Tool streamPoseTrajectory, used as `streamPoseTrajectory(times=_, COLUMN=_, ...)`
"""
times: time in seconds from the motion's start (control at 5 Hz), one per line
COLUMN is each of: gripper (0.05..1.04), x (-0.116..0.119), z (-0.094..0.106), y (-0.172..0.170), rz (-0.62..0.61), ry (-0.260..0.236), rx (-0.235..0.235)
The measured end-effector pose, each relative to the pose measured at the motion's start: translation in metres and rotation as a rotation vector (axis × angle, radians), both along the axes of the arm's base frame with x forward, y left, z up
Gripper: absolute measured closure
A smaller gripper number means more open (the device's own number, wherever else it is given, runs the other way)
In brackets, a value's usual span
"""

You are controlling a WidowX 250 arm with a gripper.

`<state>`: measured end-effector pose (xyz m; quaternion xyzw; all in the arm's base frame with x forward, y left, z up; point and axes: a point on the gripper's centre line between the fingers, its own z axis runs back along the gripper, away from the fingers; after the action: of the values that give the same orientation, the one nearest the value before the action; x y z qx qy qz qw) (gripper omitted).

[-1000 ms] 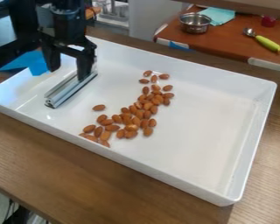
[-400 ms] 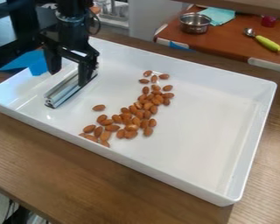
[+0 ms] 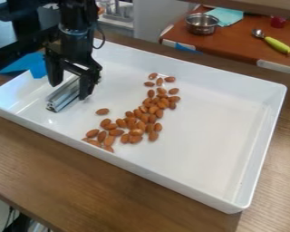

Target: Sweep into pile

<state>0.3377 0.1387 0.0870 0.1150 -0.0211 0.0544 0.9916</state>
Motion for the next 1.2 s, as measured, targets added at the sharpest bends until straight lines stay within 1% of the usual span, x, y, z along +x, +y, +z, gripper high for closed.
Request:
streamPoseTrajectory(times=0.2, gripper=0.386, x=0.0, z=-0.001, y=0.0, rz=-0.002, ry=-0.004, rx=0.0)
streamPoseTrajectory(times=0.4, gripper=0.687, x=-0.004, z=-0.005, y=-0.002, rz=-0.009, ry=0.016, rx=-0.009)
streamPoseTrajectory(times=0.6, gripper=0.704, x=-0.01, z=-0.005, y=-0.01, rz=-0.024, ry=0.041, rx=-0.031)
streamPoseTrajectory(times=1.0, gripper=0.704, x=-0.021, z=-0.003, y=-0.036, rz=-0.078, ry=0.083, rx=-0.058)
streamPoseTrajectory(times=1.2, gripper=0.704, x=-0.021, z=-0.004, y=-0.058, rz=-0.097, ry=0.092, rx=-0.061)
